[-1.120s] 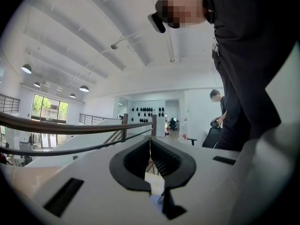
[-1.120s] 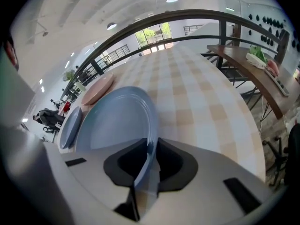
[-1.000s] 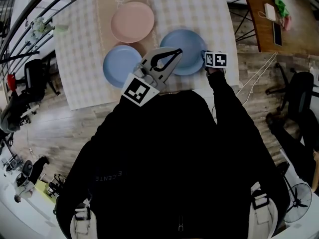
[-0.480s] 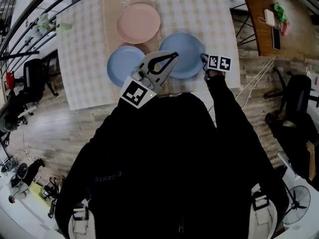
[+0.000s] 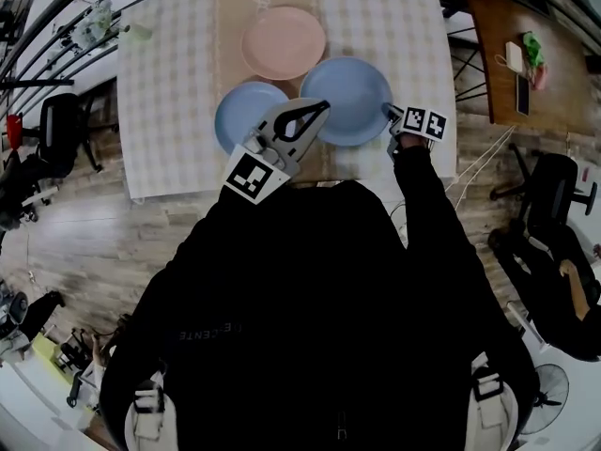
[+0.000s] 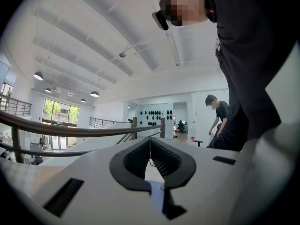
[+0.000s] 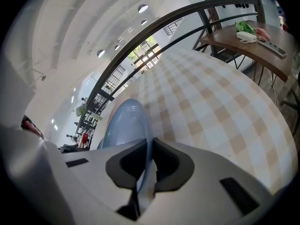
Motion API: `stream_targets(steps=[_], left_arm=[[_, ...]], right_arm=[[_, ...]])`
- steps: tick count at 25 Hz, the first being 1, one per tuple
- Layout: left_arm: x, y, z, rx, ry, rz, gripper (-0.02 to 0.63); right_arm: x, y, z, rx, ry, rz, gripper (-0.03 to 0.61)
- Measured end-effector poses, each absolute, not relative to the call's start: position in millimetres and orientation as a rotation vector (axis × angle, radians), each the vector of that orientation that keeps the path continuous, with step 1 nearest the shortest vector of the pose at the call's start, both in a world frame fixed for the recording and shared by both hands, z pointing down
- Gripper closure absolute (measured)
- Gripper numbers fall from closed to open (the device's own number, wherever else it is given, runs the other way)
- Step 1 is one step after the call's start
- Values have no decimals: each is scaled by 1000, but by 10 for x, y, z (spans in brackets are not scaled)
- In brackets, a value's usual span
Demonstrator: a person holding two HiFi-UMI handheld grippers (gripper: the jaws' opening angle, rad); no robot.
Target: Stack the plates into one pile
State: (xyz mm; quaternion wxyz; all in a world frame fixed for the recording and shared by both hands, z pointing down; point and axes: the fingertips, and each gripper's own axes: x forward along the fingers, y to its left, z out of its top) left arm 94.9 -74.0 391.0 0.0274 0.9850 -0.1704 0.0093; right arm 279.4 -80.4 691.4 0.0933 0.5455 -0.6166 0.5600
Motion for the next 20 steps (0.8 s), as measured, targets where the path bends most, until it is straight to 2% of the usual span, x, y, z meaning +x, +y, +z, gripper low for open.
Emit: stream_targets(steps=[20], left_arm=[[-345, -1011, 3894, 2975, -841, 11, 594]], right_arm=[[1227, -1267, 6821, 1349, -1906, 1621, 546]])
